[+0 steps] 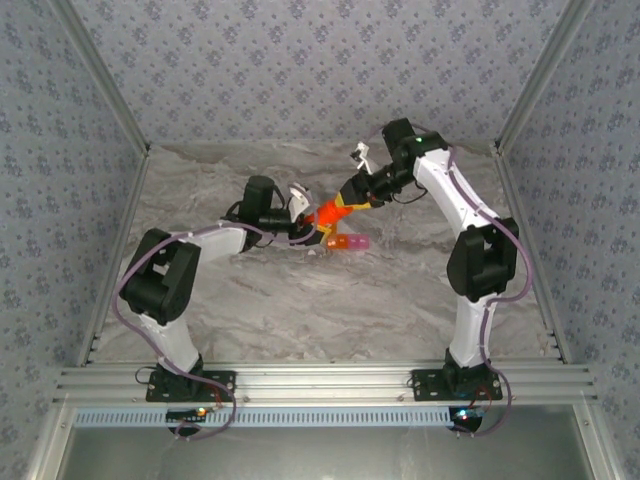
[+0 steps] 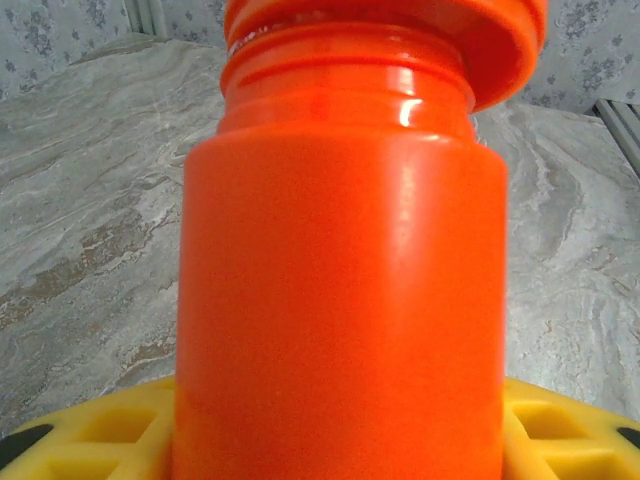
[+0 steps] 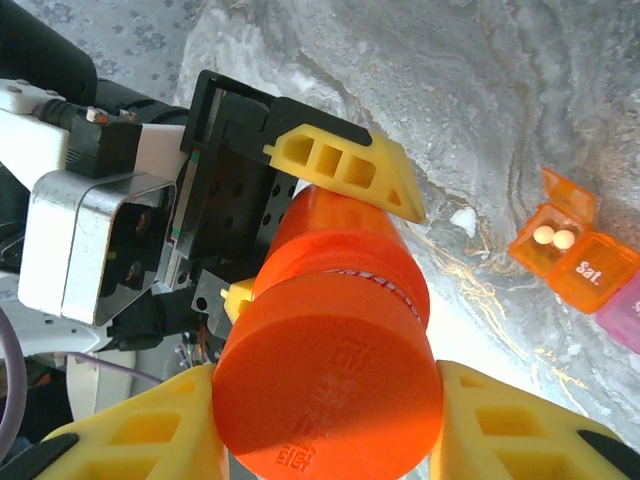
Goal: Sort the pills into containers
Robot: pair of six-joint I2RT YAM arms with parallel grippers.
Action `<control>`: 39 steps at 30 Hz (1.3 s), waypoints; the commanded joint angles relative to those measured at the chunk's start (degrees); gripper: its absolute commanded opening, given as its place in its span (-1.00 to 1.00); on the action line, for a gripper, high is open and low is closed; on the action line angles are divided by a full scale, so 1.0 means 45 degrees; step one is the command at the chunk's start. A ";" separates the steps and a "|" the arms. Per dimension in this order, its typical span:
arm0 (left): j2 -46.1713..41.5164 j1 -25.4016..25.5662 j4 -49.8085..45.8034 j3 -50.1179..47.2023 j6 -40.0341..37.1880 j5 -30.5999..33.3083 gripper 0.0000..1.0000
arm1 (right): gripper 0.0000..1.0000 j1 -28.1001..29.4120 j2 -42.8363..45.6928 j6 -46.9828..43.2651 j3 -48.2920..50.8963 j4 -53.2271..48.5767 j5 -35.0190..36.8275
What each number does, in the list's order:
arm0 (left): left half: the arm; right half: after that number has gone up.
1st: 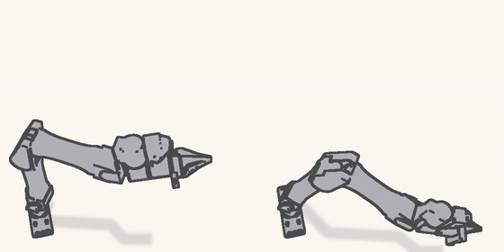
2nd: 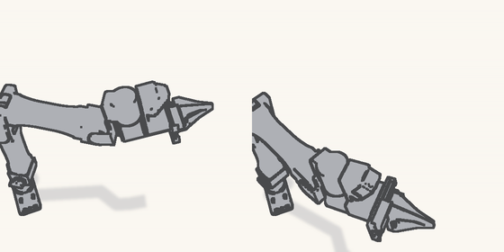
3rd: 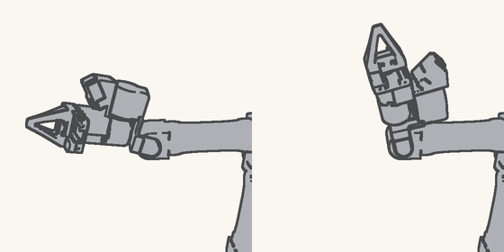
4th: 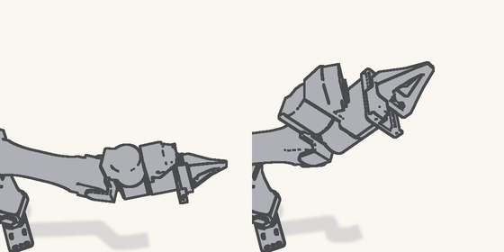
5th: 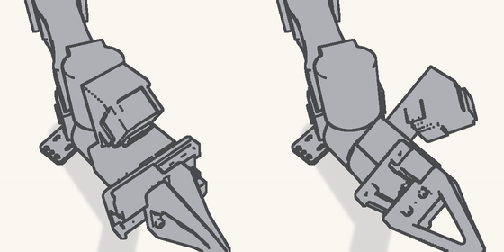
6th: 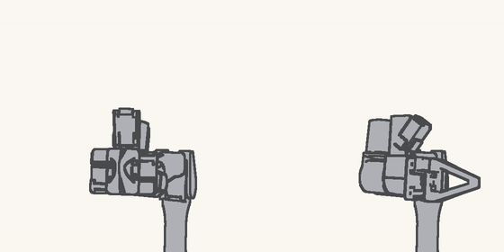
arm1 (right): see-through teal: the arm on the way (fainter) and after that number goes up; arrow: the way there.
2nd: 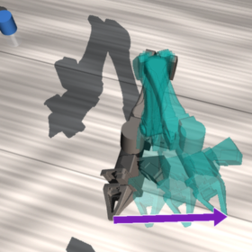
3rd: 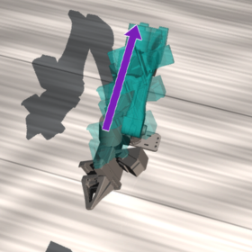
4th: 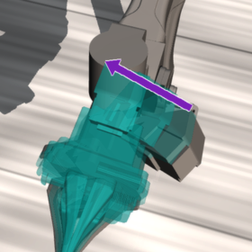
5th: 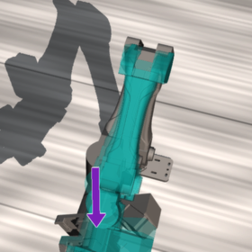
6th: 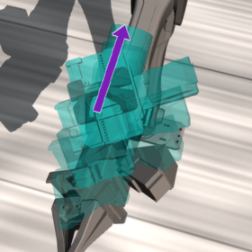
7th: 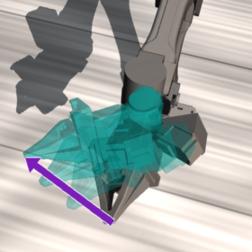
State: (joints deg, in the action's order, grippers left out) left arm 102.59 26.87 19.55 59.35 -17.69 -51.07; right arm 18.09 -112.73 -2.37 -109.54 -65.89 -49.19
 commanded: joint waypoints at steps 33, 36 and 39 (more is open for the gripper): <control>-0.1022 0.0200 -0.0609 0.0985 -0.0735 -0.0779 -1.00 | -0.17 0.0104 -0.0490 -0.0833 -0.0390 -0.0910 -0.0905; -0.1019 0.0200 -0.0660 0.1065 -0.0776 -0.0795 -1.00 | -0.17 0.0356 -0.0664 -0.0899 -0.0405 -0.0954 -0.0889; -0.0980 0.0247 -0.0713 0.1197 -0.0790 -0.0802 -1.00 | -0.17 0.0596 -0.0912 -0.0917 -0.0567 -0.1090 -0.0789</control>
State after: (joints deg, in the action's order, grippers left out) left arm 100.71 27.31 13.08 61.17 -19.81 -51.79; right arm 17.98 -114.61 -5.26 -110.87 -68.77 -52.16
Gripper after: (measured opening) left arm 0.532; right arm 0.450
